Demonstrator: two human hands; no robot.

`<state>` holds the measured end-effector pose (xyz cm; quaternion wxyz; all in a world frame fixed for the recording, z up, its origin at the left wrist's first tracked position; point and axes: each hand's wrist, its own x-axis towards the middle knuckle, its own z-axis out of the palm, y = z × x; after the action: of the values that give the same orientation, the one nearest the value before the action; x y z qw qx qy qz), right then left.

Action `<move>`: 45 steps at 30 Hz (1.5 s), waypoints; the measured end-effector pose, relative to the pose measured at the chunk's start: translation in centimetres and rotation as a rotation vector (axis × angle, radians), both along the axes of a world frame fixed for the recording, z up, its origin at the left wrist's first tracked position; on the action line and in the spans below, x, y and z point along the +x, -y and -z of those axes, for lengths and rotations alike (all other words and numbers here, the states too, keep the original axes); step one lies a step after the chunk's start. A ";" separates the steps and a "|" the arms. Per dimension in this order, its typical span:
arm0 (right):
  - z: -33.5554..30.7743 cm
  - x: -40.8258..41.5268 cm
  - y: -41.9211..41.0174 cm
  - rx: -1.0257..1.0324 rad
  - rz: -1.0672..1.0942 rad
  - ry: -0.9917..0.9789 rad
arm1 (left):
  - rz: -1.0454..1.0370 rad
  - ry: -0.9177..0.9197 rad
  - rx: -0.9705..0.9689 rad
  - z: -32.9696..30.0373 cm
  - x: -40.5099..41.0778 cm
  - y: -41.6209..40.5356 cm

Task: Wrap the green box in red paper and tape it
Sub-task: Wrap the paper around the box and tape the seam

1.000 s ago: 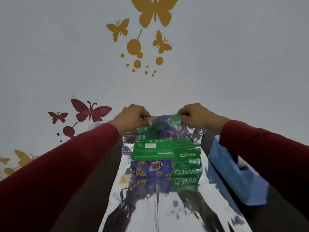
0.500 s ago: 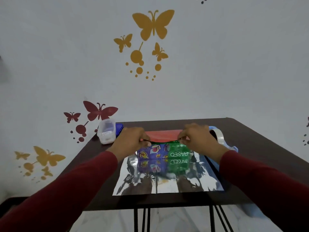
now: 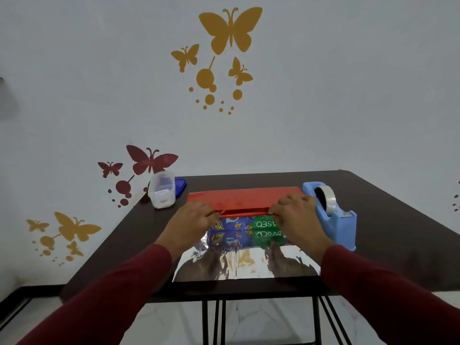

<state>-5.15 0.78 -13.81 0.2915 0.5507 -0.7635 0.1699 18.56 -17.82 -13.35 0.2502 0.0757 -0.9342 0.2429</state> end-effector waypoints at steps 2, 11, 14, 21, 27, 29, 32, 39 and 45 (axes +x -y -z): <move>0.1 0.1 -0.1 -0.005 0.025 0.003 | -0.002 -0.040 0.003 0.1 -0.1 0.0; -2.2 2.5 -2.6 0.076 -0.019 0.407 | 0.020 -0.275 0.212 -1.6 -2.3 -3.8; -4.4 2.3 -4.5 -0.062 -0.099 0.545 | 0.045 -0.350 0.339 -3.5 -5.1 -6.2; -7.2 -3.3 -8.8 -0.246 0.196 0.598 | 0.215 -0.166 0.624 -5.7 -13.7 -10.1; -6.9 -6.6 -9.9 0.048 0.368 1.088 | 0.222 0.160 0.723 -5.3 -18.4 -11.9; -6.3 -7.3 -10.4 0.011 0.241 1.424 | 0.236 0.191 0.732 -5.1 -19.5 -12.1; -6.5 -7.7 -10.6 0.006 0.204 1.630 | 0.245 0.256 0.694 -5.0 -20.7 -12.2; -7.7 -7.5 -10.2 -0.081 0.245 1.804 | 0.231 0.315 0.669 -4.8 -21.9 -11.4; -6.3 -7.7 -10.2 -0.209 0.168 1.842 | 0.239 0.340 0.608 -4.6 -22.2 -10.7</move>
<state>-12.84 10.95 -7.54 -0.3701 0.1127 -0.7118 0.5862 -3.63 -7.07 -8.75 0.0839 -0.0047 -0.9942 -0.0677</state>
